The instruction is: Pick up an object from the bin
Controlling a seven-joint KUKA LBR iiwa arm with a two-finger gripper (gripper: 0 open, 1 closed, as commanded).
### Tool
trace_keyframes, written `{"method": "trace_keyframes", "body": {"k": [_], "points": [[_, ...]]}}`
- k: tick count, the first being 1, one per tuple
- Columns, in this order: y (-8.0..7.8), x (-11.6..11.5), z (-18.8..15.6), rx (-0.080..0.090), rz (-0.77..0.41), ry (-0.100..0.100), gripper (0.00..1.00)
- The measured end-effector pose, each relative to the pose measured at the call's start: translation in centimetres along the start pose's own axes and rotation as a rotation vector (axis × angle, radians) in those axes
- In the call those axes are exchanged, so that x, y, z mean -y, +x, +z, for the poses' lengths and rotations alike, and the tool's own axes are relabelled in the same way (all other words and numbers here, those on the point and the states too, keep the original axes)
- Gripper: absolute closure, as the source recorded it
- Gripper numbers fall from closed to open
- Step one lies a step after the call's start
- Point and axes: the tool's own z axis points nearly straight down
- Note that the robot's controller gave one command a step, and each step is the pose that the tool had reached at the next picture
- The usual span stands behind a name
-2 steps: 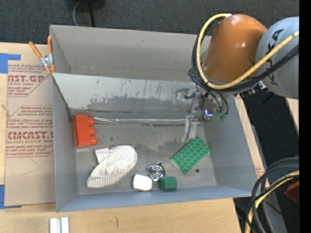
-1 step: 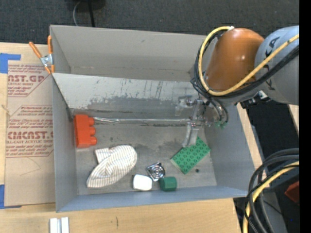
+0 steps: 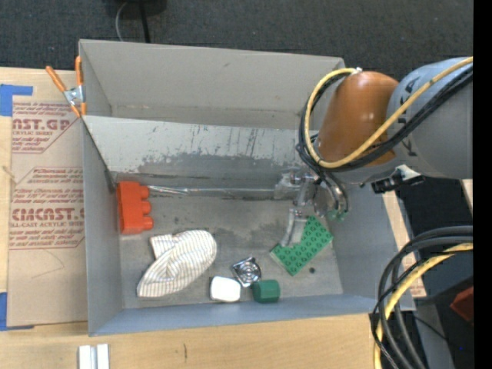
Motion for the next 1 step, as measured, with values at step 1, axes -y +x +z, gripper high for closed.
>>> {"method": "trace_keyframes", "body": {"k": [1], "points": [[-0.68,0.12,2.23,0.003,0.13,-0.003,0.0]]}}
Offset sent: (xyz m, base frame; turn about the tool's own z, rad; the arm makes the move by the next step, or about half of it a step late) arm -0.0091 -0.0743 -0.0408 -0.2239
